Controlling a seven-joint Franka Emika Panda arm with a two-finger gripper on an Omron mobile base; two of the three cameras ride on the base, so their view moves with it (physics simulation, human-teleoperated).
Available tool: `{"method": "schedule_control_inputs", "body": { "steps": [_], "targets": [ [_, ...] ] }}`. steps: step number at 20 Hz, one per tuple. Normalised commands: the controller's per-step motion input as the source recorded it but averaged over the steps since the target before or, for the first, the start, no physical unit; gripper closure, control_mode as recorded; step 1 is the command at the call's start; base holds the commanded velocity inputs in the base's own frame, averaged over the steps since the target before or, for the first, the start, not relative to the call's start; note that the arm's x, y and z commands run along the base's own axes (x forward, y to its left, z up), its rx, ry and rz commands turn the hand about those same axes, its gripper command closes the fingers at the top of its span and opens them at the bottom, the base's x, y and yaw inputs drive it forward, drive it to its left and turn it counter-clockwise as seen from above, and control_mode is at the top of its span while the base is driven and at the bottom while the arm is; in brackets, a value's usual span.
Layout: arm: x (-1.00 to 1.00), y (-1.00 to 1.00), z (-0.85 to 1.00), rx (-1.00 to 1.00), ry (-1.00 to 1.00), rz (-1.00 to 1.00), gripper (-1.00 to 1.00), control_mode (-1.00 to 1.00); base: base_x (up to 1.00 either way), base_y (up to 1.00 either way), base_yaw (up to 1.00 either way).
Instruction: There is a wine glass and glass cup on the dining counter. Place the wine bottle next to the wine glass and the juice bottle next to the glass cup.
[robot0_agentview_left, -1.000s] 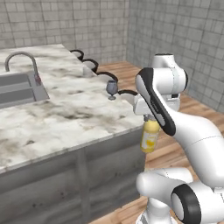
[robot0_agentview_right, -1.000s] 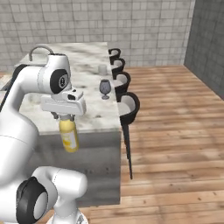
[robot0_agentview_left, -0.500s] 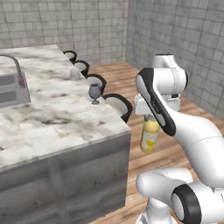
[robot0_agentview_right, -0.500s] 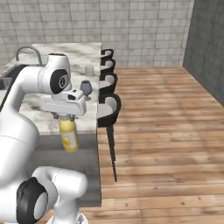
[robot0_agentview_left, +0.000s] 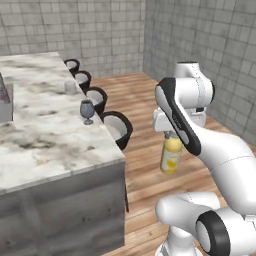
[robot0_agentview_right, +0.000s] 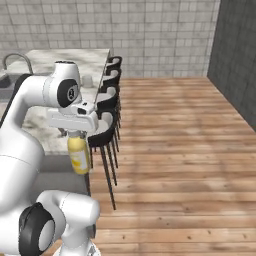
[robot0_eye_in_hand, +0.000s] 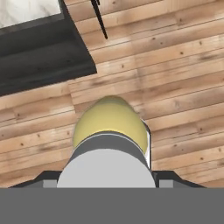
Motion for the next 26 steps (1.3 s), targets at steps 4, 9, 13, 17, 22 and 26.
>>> {"method": "schedule_control_inputs", "body": {
  "steps": [4, 9, 13, 17, 22, 26],
  "targets": [
    [0.0, 0.0, 0.0, 0.0, 0.0, 0.0, 1.0, 1.0, 0.42, -0.56, 0.08],
    [0.0, 0.0, 0.0, 0.0, 0.0, 0.0, 1.0, 1.0, 0.42, -0.53, 0.12],
    [0.0, 0.0, 0.0, 0.0, 0.0, 0.0, 1.0, 1.0, 0.49, -0.48, 0.17],
    [0.0, 0.0, 0.0, 0.0, 0.0, 0.0, 1.0, 1.0, 0.53, -0.45, 0.18],
    [0.0, 0.0, 0.0, 0.0, 0.0, 0.0, 1.0, 1.0, 0.54, -0.45, 0.19],
    [0.0, 0.0, 0.0, 0.0, 0.0, 0.0, 1.0, 1.0, 0.54, -0.45, 0.19]
  ]
}}
